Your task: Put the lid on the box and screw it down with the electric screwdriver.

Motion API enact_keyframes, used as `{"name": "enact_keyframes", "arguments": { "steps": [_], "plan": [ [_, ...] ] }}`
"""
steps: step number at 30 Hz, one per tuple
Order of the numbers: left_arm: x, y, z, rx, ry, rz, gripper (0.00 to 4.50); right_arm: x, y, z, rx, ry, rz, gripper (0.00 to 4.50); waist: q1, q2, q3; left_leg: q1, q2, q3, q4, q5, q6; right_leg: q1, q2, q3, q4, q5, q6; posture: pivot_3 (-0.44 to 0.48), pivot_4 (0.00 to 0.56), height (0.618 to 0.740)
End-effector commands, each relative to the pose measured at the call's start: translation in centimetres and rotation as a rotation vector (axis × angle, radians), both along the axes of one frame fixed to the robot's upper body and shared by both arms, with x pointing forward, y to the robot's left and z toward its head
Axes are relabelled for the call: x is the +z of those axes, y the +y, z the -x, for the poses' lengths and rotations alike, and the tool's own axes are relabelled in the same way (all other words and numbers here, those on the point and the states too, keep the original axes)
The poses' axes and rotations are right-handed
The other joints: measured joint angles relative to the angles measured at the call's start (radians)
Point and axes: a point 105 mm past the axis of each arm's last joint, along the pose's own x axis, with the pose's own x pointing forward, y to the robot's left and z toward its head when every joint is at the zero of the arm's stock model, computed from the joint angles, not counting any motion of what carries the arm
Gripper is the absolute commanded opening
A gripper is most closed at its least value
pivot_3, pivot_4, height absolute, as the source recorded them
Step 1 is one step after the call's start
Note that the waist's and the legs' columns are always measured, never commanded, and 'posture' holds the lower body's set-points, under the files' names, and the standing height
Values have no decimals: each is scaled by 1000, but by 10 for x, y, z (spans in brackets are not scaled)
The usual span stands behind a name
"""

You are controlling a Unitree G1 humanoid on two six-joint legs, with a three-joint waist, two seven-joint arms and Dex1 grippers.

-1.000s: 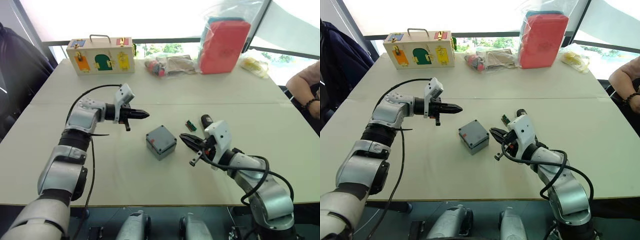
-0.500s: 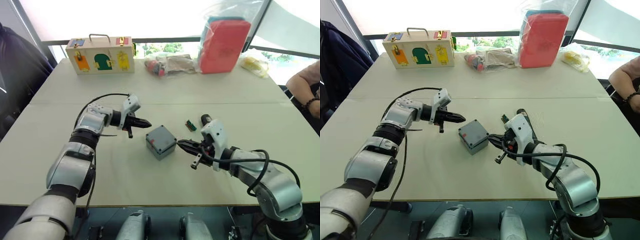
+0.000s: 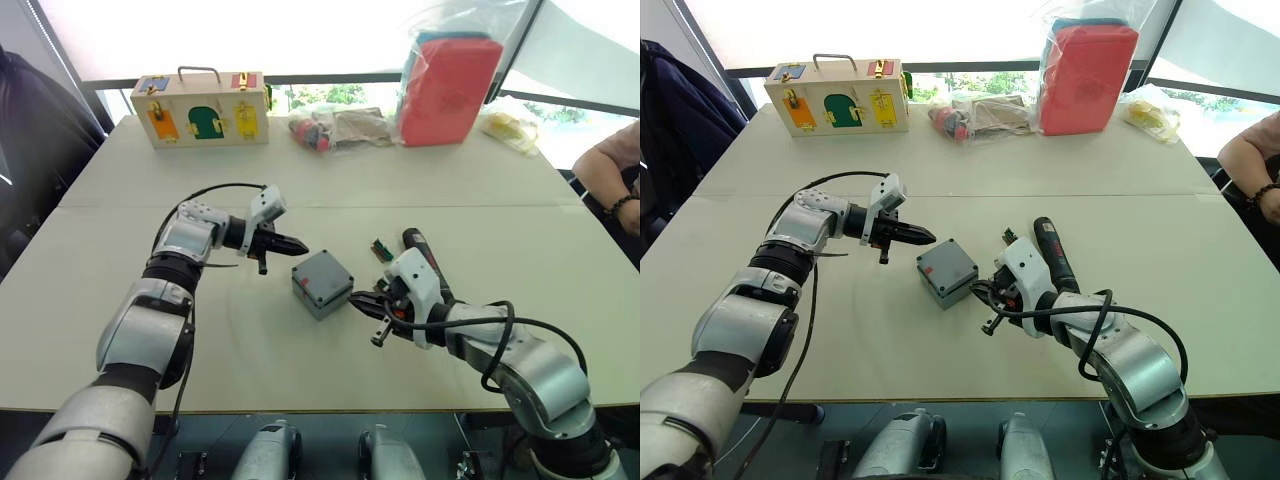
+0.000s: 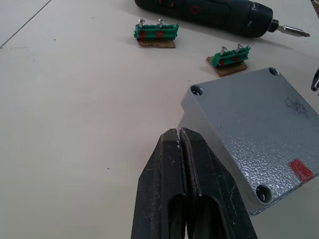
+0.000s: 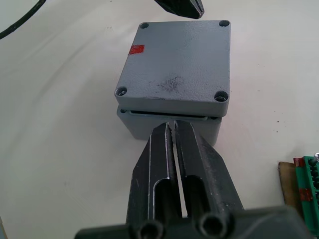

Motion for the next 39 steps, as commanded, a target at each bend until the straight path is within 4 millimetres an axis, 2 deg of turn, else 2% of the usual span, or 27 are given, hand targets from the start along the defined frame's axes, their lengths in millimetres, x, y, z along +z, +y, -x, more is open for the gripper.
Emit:
{"name": "enact_keyframes", "arguments": {
  "steps": [1,13,29,39],
  "plan": [
    [7,-5,2,-25,-26,17,0,7,7,0,21,-32,-18,93,0,0,0,0,0,0,0,0,0,0,0,0,0,0,0,0,150,740],
    [2,-10,10,-55,-12,14,0,9,9,-4,7,-40,-26,93,0,0,0,0,0,0,0,0,0,0,0,0,0,0,0,0,150,740],
    [4,-5,9,-47,-21,9,0,6,13,-2,23,-19,-25,93,-1,0,0,0,0,0,0,0,0,0,0,0,0,0,0,0,150,740],
    [-1,-1,13,-59,-11,-11,0,7,14,-3,35,-21,-26,93,-1,0,0,0,0,0,0,0,0,0,0,0,0,0,0,0,150,740]
  ]
}}
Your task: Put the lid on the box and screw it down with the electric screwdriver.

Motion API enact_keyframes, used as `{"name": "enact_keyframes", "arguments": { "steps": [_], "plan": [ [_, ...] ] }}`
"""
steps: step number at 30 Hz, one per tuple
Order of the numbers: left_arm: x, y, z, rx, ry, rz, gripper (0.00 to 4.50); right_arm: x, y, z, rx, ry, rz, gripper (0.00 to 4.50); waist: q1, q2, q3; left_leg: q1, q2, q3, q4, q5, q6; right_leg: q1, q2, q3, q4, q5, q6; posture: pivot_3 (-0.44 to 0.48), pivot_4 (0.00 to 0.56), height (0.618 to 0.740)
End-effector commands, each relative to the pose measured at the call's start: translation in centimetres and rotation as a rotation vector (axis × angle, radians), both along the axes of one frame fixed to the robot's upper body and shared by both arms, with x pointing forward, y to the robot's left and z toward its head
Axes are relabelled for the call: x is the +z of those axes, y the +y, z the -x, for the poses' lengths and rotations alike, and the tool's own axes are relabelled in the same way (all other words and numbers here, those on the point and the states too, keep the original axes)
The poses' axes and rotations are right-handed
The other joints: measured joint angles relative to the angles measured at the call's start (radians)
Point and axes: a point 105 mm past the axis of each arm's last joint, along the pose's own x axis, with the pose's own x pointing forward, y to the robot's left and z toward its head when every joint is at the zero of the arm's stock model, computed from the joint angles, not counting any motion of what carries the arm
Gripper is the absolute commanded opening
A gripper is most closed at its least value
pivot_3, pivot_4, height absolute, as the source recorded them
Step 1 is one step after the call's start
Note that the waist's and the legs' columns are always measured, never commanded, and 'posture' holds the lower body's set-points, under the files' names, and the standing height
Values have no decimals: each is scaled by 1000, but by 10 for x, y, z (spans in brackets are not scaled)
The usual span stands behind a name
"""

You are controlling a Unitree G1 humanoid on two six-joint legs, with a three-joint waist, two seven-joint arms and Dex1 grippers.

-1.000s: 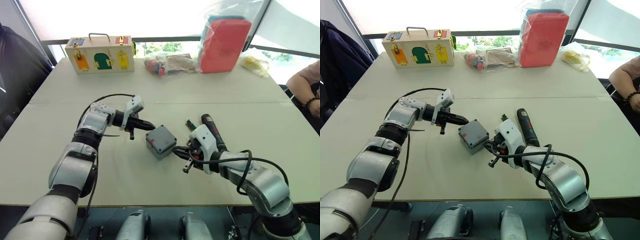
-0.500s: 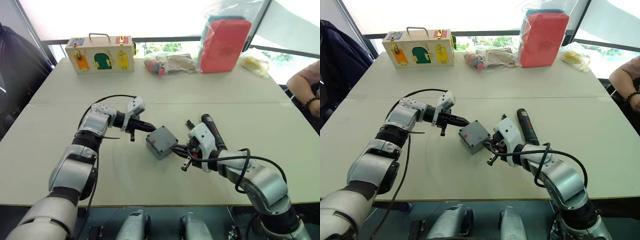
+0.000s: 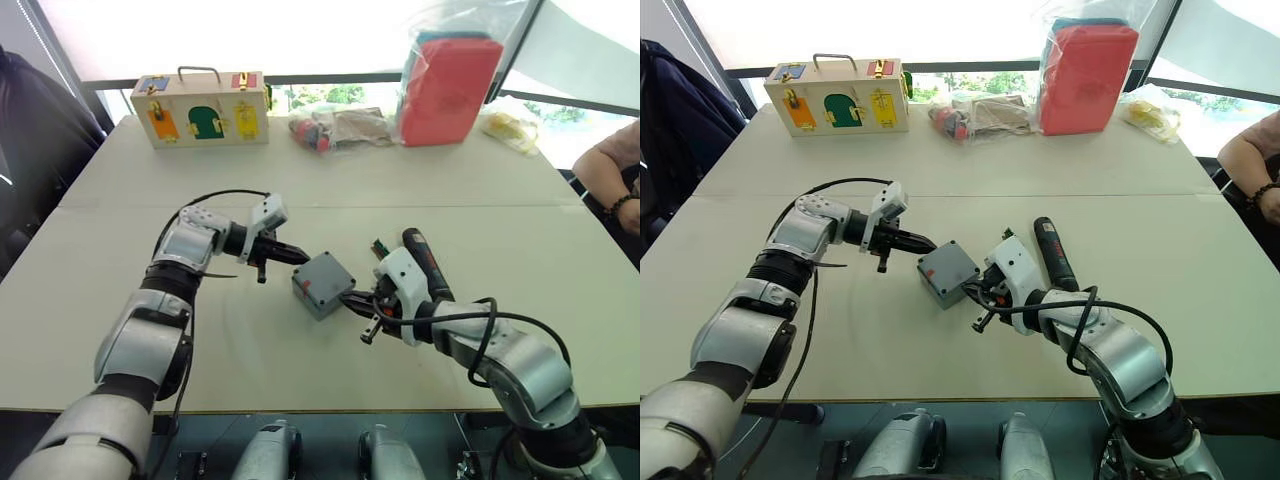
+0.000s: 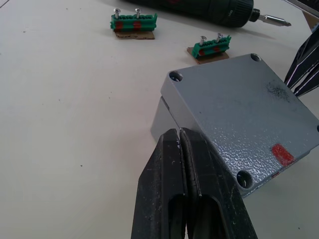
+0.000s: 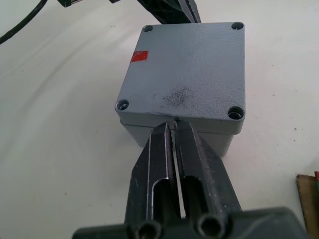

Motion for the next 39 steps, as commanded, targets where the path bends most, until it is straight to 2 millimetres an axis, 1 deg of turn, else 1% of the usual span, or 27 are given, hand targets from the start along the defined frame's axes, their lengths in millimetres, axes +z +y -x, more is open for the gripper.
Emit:
{"name": "enact_keyframes", "arguments": {
  "steps": [1,21,26,31,34,39],
  "plan": [
    [7,-1,1,-17,-27,7,0,10,4,0,25,-40,-17,93,0,0,0,0,0,0,0,0,0,0,0,0,0,0,0,0,150,740],
    [3,-2,9,-36,-13,-2,0,12,7,3,38,-34,-21,93,0,0,0,0,0,0,0,0,0,0,0,0,0,0,0,0,150,740],
    [3,1,4,-8,-28,-8,0,11,5,4,36,-30,-16,93,0,0,0,0,0,0,0,0,0,0,0,0,0,0,0,0,150,740],
    [5,6,-6,65,-46,9,0,10,0,8,32,-17,-5,93,0,0,0,0,0,0,0,0,0,0,0,0,0,0,0,0,150,740],
    [-7,9,-6,85,-39,-19,0,3,-3,10,27,9,16,93,0,0,0,0,0,0,0,0,0,0,0,0,0,0,0,0,150,740],
    [-21,5,2,86,-16,-9,0,-10,-1,2,20,9,62,93,-1,0,0,0,0,0,0,0,0,0,0,0,0,0,0,0,150,740]
  ]
}}
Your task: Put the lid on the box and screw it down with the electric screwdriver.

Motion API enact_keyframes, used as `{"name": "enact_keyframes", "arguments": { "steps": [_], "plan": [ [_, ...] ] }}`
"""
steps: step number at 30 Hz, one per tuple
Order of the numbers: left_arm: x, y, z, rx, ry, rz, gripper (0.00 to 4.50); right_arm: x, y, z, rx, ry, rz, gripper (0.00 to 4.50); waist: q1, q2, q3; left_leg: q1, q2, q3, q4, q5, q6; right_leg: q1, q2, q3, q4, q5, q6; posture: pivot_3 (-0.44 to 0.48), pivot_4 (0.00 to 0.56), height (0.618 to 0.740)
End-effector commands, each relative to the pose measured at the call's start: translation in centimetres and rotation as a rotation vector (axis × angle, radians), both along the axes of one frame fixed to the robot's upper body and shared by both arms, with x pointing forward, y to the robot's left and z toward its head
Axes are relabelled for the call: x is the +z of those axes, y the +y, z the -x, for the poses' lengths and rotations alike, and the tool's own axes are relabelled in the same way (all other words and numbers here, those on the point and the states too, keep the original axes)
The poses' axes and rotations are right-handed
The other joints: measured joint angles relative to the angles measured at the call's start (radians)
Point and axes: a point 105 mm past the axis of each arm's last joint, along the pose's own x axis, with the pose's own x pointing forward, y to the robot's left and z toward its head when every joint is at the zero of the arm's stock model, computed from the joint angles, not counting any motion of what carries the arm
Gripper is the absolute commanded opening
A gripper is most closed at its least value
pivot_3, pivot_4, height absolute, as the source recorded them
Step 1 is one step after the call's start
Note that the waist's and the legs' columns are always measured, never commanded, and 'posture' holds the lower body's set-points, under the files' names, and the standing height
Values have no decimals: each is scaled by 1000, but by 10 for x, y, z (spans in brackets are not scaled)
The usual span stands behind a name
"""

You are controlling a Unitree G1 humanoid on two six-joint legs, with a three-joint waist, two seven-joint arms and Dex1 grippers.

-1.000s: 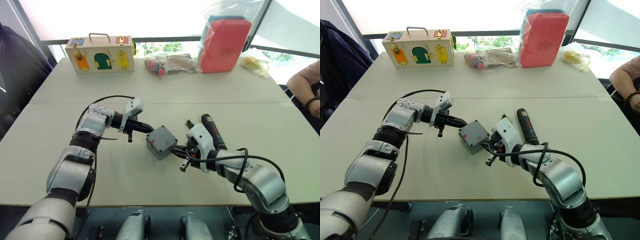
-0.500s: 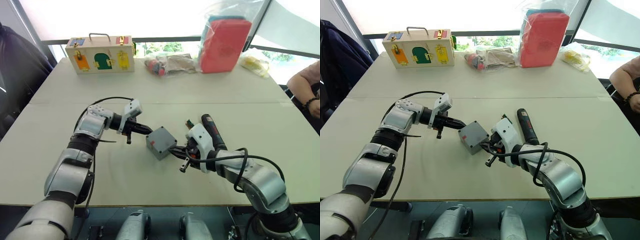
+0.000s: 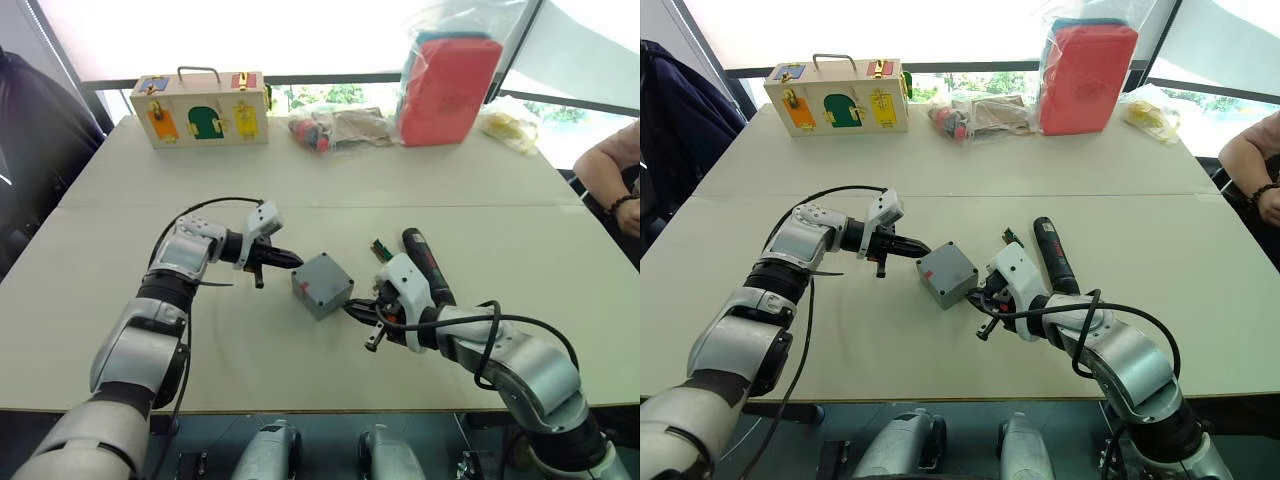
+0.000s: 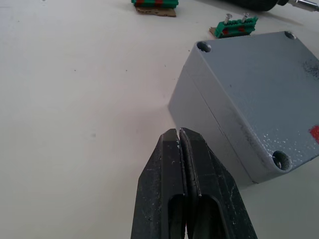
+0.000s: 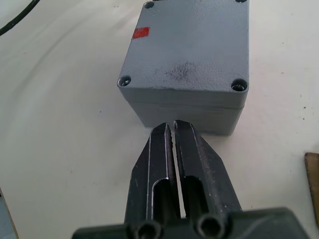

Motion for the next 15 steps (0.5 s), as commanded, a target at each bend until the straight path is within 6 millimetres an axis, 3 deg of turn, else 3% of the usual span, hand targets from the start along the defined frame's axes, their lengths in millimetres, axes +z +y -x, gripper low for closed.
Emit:
{"name": "enact_keyframes", "arguments": {
  "steps": [1,6,15],
  "plan": [
    [2,-6,4,-2,-17,23,0,1,4,-8,14,-54,23,93,0,0,0,0,0,0,0,0,0,0,0,0,0,0,0,0,150,740],
    [0,-7,18,7,18,62,0,3,5,-25,25,-149,69,93,-1,0,0,0,0,0,0,0,0,0,0,0,0,0,0,0,150,740],
    [0,12,54,89,61,82,0,2,18,-29,130,-155,42,93,-7,0,0,0,0,0,0,0,0,0,0,1,0,0,0,0,150,740]
  ]
}}
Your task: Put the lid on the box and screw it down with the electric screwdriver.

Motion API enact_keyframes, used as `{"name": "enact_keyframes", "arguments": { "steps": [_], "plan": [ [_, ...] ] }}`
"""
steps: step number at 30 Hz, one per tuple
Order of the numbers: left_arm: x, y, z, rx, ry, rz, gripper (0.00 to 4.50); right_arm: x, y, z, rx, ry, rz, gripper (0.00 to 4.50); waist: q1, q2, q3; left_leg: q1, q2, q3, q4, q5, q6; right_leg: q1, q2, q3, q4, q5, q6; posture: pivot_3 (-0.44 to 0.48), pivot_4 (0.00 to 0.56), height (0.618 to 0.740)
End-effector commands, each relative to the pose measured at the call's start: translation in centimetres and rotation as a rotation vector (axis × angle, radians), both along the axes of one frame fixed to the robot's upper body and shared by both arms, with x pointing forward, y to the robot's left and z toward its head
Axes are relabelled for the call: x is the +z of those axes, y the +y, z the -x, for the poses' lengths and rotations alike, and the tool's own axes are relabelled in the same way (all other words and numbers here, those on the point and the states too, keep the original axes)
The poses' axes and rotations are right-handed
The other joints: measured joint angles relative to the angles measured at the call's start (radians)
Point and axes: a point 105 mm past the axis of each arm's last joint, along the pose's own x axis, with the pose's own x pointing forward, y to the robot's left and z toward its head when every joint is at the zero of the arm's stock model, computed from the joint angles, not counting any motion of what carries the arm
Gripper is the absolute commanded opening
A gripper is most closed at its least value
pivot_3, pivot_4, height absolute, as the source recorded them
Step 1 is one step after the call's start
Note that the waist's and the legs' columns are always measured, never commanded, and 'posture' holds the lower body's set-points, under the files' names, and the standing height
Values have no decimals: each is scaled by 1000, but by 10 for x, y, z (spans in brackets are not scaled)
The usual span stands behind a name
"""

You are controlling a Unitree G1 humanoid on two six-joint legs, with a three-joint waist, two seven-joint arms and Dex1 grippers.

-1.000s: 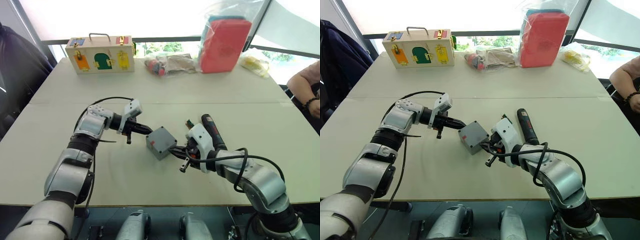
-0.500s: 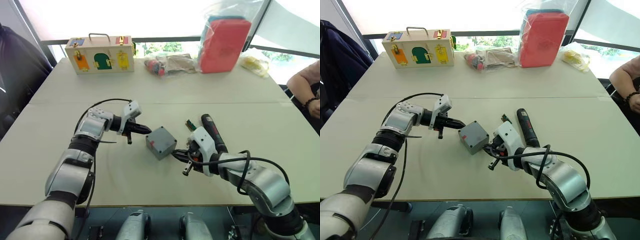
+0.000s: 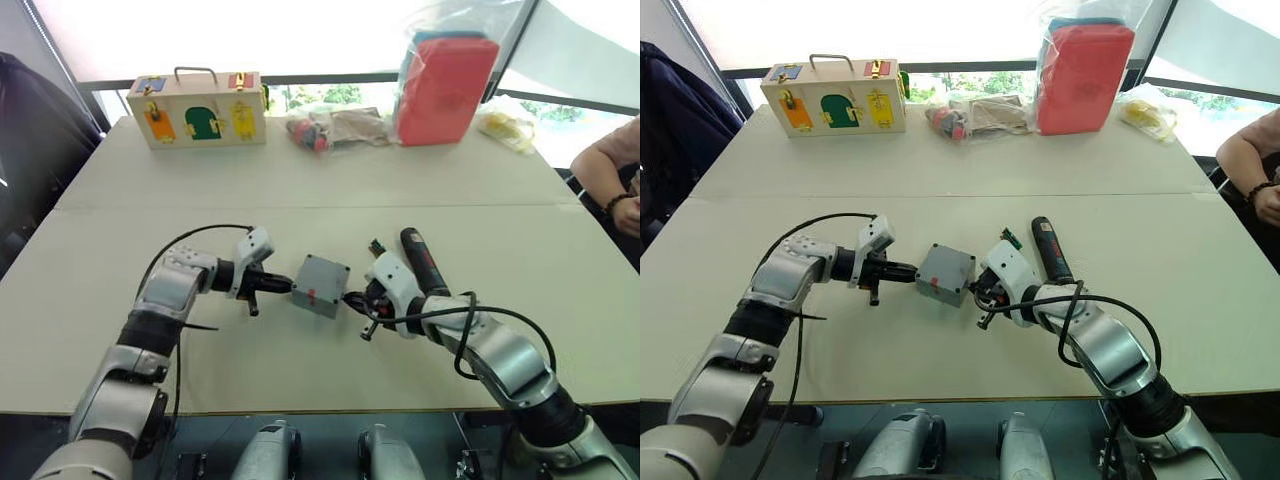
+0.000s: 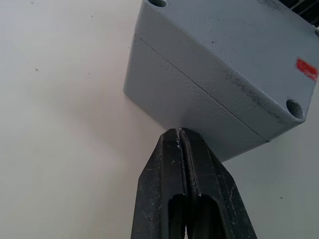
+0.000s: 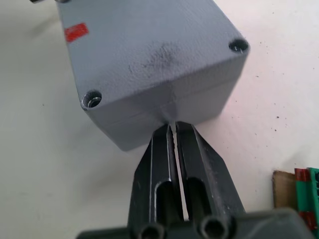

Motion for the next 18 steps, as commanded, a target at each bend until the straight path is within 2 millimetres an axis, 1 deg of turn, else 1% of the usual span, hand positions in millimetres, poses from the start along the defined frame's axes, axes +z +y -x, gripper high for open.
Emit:
{"name": "enact_keyframes", "arguments": {
  "steps": [1,5,10,14,18],
  "plan": [
    [17,-3,14,1,-33,51,0,15,20,3,108,-54,-48,93,-1,0,0,0,0,0,0,0,0,0,0,0,0,0,0,0,150,740],
    [15,2,27,48,-19,52,0,14,26,3,151,-41,-54,93,1,0,0,0,0,0,0,0,0,0,-1,0,0,0,0,0,150,740],
    [14,9,29,109,-24,43,0,12,26,3,173,-31,-45,93,6,1,0,0,0,0,0,0,-1,0,-1,0,0,0,-1,0,150,740],
    [13,13,27,135,-30,31,0,13,22,2,170,-29,-36,93,6,1,0,0,0,0,0,0,-1,0,-1,0,0,0,-1,0,150,740],
    [18,25,28,172,-19,30,0,19,9,-1,114,-48,-26,93,5,1,0,0,0,0,-1,0,-1,-1,-1,0,-1,0,-1,0,150,740]
  ]
}}
